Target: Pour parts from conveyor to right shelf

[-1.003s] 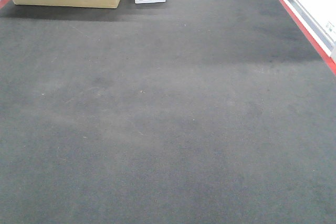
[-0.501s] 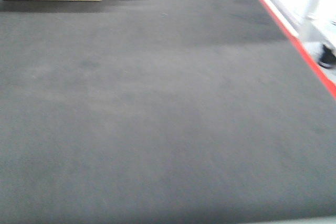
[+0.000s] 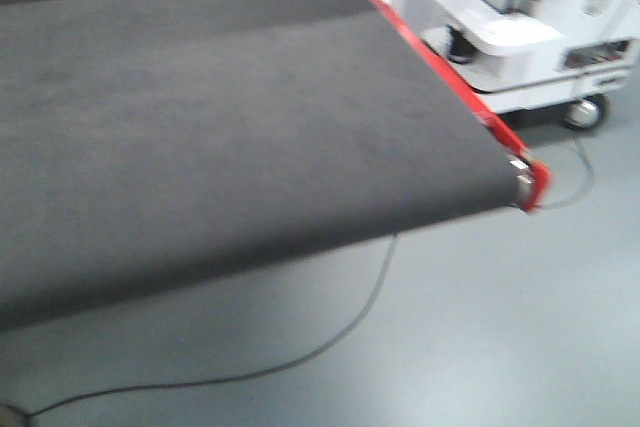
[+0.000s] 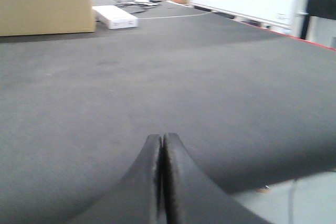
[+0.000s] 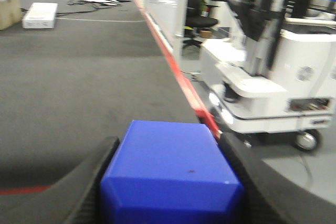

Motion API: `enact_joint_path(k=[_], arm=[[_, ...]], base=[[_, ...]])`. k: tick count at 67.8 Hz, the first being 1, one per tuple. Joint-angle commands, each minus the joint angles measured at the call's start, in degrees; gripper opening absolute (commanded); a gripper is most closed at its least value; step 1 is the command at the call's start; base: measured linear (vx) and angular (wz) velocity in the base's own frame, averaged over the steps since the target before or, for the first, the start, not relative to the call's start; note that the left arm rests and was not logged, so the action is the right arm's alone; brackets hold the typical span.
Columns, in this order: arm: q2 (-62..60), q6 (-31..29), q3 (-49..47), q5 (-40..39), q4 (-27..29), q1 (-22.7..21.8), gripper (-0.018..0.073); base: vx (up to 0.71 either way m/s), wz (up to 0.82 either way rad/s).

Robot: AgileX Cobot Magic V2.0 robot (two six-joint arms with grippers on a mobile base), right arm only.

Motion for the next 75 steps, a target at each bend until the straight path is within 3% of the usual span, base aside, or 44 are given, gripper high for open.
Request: enact_joint_path(k=[1,38,75], arm=[[0.51,-0.02,-1.62,-4.43,0.34,0.01,-0.0006],[0.51,-0.02,-1.62,-4.43,0.34,0.01,-0.0006],[0.51,-0.02,-1.62,-4.43,0.34,0.01,-0.0006]], base=[[-0.45,-0.43],[-0.41,-0.52],[-0.3,-0.78]])
